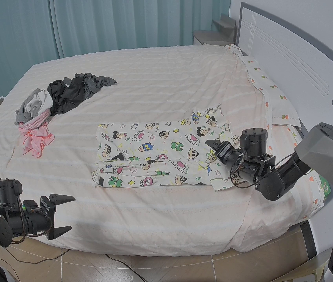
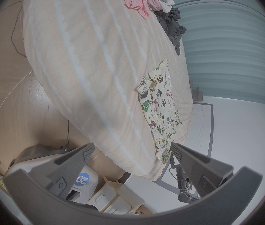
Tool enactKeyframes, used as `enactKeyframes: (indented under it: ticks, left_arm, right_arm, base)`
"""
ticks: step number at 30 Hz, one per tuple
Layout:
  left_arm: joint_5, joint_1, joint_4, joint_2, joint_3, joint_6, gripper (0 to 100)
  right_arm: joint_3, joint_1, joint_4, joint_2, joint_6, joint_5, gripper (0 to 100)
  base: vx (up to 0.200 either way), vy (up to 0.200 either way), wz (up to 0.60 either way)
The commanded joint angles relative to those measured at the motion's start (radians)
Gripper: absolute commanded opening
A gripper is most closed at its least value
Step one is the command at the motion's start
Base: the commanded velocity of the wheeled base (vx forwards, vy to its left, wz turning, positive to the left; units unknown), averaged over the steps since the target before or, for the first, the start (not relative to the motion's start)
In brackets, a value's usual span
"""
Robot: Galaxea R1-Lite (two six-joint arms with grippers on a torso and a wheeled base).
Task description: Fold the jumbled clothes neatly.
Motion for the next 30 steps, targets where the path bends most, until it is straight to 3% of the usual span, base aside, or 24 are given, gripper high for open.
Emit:
enactKeyframes:
  ticks: [1,16,30]
  left_arm:
    - [0.0,0.0,-0.002,0.003,0.0,-0.001,100]
    - [0.0,0.0,-0.005,0.003,0.0,-0.001,100]
    - [0.0,0.0,-0.005,0.004,0.0,-0.001,100]
  right_arm:
    - [-0.092,-0.011,0.023,0.101,-0.004,-0.004,100]
    - [-0.077,-0.142,-0.042,0.137,-0.007,-0.07,100]
    - [0.034,-0.148,-0.14,0.071,0.001,-0.081,100]
  base:
    - [0.0,0.0,0.0]
    - [0.0,0.0,0.0]
    - [0.0,0.0,0.0]
